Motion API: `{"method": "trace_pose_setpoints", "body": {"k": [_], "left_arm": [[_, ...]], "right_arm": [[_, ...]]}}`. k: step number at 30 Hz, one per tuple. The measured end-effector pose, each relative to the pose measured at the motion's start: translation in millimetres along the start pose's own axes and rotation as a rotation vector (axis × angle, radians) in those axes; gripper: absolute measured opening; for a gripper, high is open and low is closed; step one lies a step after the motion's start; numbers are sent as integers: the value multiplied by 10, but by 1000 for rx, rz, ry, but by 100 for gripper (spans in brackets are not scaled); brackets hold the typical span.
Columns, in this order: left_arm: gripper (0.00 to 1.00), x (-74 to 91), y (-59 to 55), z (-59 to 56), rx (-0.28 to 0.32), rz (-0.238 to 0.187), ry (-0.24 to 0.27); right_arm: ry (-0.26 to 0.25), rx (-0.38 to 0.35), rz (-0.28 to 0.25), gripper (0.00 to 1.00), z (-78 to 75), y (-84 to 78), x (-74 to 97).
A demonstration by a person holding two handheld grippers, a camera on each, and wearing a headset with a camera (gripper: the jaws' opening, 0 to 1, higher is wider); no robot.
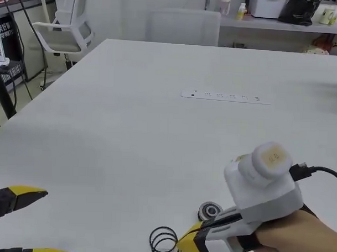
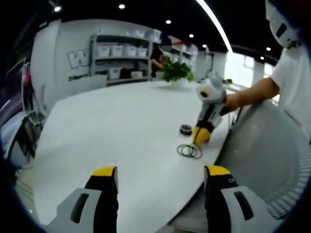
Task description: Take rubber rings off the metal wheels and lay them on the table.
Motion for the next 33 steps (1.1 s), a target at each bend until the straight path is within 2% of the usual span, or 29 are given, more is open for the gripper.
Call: {"method": "trace_pose_setpoints", "body": {"k": [3,7,11,15,18,21,26,33], "left_arm": [[73,3,2,2,-1,-2,0],[73,2,-1,8,0,-1,-1],[73,0,33,-10,-5,-1,-4],[73,8,149,-30,-7,-29,-12],[73,13,225,-53,-16,-42,-21],[74,19,283,-80,-35,-34,-32],[75,58,446,-110,-84,-49,-38],[76,10,540,-126,-137,-43,-57]], "right_arm": [[-3,6,-11,0,-13,19,5],[-25,0,-26,9,-70,38,40],[-40,-11,-60,8,-153,80,144],[-73,-32,-89,11,-277,115,262],[-99,-56,-136,13,-380,162,401],[-115,-81,-178,14,-459,190,518],[-134,-122,-235,14,-578,192,690],[-162,-169,-271,17,-715,132,834]]}}
Point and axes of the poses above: the centre of the closed fingertips' face, and the gripper's own axes: x roughly backward along the fingers, z roughly to its left, y roughly out of its top, the point moved 1 cm from there along x, roughly backward along the fingers, and after that the axes turned 14 degrees about z, right-handed, at the moved point
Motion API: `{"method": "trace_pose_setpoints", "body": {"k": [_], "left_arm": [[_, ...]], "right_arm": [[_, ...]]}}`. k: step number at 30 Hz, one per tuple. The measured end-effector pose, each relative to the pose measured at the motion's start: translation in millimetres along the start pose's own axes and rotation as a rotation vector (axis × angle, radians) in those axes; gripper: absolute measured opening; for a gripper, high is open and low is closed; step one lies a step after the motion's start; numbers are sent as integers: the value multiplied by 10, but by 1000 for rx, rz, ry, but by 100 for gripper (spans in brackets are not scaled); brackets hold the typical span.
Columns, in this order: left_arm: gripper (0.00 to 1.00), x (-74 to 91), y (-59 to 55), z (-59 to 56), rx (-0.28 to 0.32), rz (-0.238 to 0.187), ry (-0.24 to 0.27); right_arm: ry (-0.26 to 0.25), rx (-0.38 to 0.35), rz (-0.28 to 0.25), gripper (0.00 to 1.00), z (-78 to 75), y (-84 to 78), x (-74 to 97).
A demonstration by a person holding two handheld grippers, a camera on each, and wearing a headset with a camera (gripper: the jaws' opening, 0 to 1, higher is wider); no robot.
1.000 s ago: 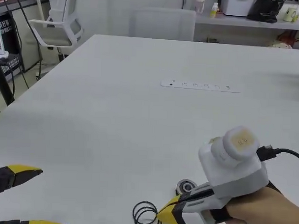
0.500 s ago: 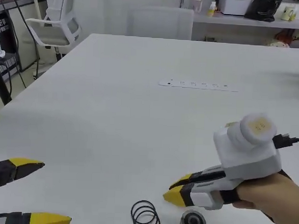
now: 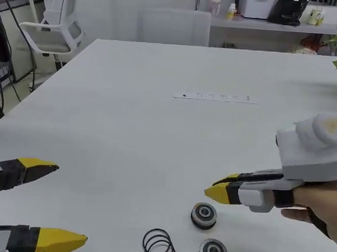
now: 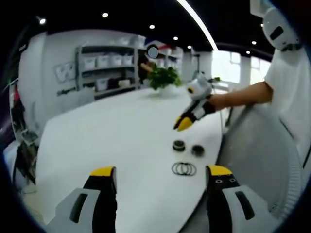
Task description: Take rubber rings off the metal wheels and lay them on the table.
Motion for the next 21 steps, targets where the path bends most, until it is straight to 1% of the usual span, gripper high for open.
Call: {"method": "trace_pose_setpoints", "body": {"k": [4,6,10,11,13,14,15,19,21], "left_arm": [[76,-17,114,4,-32,-8,-12],[76,-24,201,12,-55,-16,-15],[76,-49,411,29,-92,-45,-27],[76,-65,475,33,-107,-53,-31],[76,-90,557,33,-126,-61,-37],[76,-110,621,28,-140,-67,-42],[76,-117,646,26,-145,-71,-43],[76,-200,895,-27,-200,-104,-70],[75,-251,982,-62,-221,-114,-79]], "right_arm": [[-21,-11,3,18,-86,-63,42],[-25,-12,14,18,-110,-105,48],[-1,-11,31,20,-109,-184,47],[-1,1,46,20,-107,-221,35],[-2,27,79,20,-103,-292,9],[-1,32,89,21,-99,-314,-1],[3,34,98,21,-89,-330,-10],[18,56,113,22,-93,-363,-42],[30,51,119,21,-60,-378,-67]]}}
Point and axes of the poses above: the centre of the closed fingertips' face, and the gripper's own axes: x roughly backward along the fingers, z roughly to its left, y roughly out of its top, the point moved 1 cm from there along x, roughly backward along the fingers, and after that the axes turned 14 degrees about z, right-handed, at the moved point
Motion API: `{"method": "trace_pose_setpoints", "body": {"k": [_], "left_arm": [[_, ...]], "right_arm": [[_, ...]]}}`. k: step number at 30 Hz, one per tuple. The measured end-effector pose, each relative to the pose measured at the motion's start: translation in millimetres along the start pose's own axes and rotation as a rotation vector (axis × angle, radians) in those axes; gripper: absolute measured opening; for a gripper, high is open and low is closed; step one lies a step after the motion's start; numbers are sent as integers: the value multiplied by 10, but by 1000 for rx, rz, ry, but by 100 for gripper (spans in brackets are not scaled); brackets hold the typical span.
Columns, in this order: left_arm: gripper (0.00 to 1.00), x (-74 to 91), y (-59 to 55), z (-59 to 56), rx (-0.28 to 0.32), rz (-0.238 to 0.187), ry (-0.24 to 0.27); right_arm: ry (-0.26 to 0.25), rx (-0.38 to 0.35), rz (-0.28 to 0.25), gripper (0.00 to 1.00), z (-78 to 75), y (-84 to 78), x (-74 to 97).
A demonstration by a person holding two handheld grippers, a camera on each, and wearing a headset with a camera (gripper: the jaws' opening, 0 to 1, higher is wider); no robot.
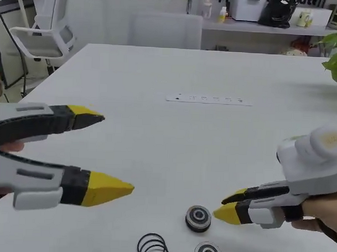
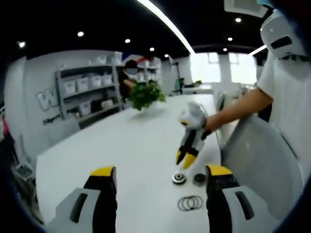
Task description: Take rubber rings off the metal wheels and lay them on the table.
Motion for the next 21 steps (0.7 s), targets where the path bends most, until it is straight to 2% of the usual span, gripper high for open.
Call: {"method": "trace_pose_setpoints", "body": {"k": [1,3,7,10,15,18,19,21], "left_arm": [[75,-51,49,-26,-19,0,-16],[74,-137,128,-49,-56,2,-28],[71,-319,289,-91,-99,-17,-62],[69,-509,349,-132,-159,10,-87],[67,-733,441,-164,-156,-8,-130],[64,-929,391,-107,-164,-3,-109],[63,-979,378,-87,-156,-11,-106],[60,-1088,370,-69,-96,-48,-110]], "right_arm": [[19,7,5,21,45,-10,-19],[20,24,20,21,78,-35,-52],[14,50,44,22,42,-83,-99],[11,74,68,23,50,-113,-132],[6,101,74,23,82,-103,-139],[3,107,74,23,80,-99,-143],[2,107,72,23,78,-97,-143],[-5,108,69,23,63,-95,-142]]}}
Point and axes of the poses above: the centre of the closed fingertips' face, and the gripper's own axes: x roughly backward along the fingers, z roughly to its left, y roughly out of its top, the point moved 1 cm from there along x, roughly backward along the fingers, and after that the axes turned 14 degrees about z, right-handed, at the moved point
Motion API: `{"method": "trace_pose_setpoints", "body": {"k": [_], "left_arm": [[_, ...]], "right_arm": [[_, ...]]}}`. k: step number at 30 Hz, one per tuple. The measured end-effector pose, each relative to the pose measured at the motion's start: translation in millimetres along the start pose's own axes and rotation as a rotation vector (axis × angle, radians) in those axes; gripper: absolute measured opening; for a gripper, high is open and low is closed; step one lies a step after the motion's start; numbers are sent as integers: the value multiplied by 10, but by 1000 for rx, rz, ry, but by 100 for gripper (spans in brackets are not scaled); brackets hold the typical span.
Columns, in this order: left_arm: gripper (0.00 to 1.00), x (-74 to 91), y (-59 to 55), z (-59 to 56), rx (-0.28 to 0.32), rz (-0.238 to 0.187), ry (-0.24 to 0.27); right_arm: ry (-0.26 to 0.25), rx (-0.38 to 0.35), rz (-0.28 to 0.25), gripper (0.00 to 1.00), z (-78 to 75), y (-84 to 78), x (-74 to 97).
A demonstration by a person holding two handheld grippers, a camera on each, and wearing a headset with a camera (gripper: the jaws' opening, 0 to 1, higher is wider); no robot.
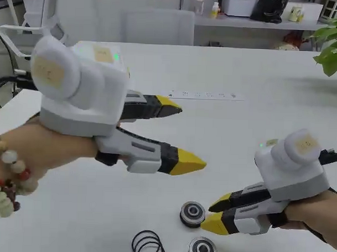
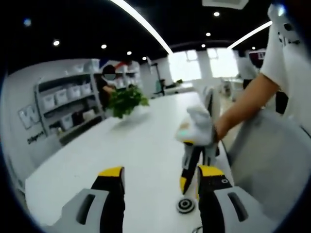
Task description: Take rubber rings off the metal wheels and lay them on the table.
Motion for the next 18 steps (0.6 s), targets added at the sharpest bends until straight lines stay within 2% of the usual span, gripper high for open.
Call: {"method": "trace_pose_setpoints", "body": {"k": [2,6,8,9,11,13,14,18], "left_arm": [[57,-95,-78,7,20,-6,5],[49,-242,-291,-61,29,5,10],[45,-309,-458,-66,56,44,28],[44,-341,-543,-69,51,73,35],[43,-390,-629,-118,36,95,13],[39,-423,-683,-147,62,93,-4],[37,-437,-701,-162,77,92,-13],[34,-493,-786,-221,75,117,-35]], "right_arm": [[-9,3,1,23,-14,-4,-1],[-15,17,6,23,-5,-14,-16],[-24,34,16,22,-6,-29,-42],[-26,36,18,22,-10,-32,-50],[-24,41,19,23,-6,-37,-76],[-32,54,25,24,-11,-49,-108],[-36,75,12,24,-19,-24,-99],[-36,67,13,23,-9,-18,-105]]}}
Point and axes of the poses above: the centre of the closed fingertips' face, and the gripper's own axes: x roughly backward along the fingers, z roughly to its left, y roughly out of its top, the point moved 1 cm from there along x, roughly backward along the fingers, and after that the axes turned 14 degrees about z, right-handed, at the moved point
